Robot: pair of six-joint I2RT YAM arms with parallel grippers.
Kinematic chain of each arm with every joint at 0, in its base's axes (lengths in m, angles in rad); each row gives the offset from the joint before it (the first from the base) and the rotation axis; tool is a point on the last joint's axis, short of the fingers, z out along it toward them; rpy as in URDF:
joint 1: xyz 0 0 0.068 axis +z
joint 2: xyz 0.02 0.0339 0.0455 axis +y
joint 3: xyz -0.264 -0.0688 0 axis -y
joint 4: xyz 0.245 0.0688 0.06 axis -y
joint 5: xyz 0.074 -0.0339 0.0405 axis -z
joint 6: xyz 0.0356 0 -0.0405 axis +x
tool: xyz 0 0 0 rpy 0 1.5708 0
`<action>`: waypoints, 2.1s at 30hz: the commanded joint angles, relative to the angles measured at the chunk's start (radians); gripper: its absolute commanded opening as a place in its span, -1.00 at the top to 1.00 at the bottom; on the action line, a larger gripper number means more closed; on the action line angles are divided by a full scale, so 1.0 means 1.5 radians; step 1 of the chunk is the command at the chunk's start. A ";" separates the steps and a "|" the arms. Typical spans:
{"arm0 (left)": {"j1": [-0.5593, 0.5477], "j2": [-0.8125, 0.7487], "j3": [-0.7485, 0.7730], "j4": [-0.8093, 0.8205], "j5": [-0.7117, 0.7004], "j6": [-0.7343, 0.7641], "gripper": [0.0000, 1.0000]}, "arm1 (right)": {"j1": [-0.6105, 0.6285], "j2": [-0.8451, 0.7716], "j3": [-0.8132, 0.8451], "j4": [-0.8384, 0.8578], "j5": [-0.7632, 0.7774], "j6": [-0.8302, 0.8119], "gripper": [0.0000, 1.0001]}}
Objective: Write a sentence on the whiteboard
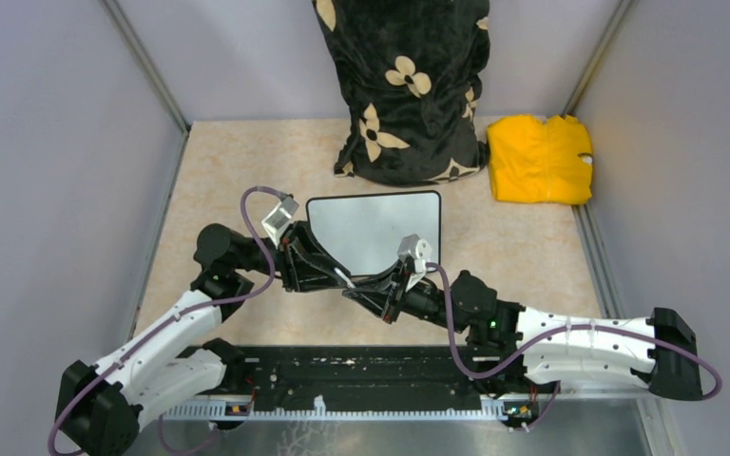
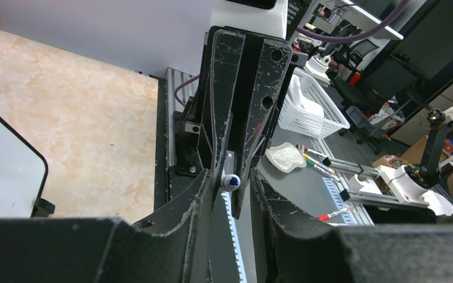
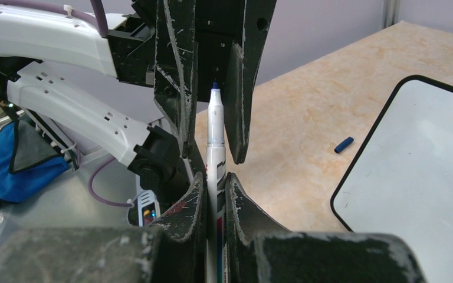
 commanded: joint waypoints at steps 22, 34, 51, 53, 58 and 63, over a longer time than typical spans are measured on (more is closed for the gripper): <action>-0.009 0.001 0.005 0.019 0.010 0.007 0.28 | 0.002 0.013 0.040 0.043 0.000 0.007 1.00; -0.013 0.005 0.007 0.010 0.010 0.010 0.14 | 0.002 0.012 0.041 0.045 0.005 0.007 1.00; -0.019 0.011 0.010 -0.001 0.011 0.021 0.84 | 0.001 0.010 0.039 0.043 0.007 0.009 1.00; -0.019 0.008 0.011 -0.006 0.005 0.025 1.00 | 0.002 0.008 0.039 0.041 0.009 0.012 1.00; -0.019 -0.006 0.010 -0.030 -0.032 0.044 1.00 | 0.001 -0.003 0.040 0.023 0.017 0.032 0.71; -0.019 -0.022 0.014 -0.012 -0.112 0.025 1.00 | 0.001 -0.070 0.039 -0.032 0.050 0.059 0.00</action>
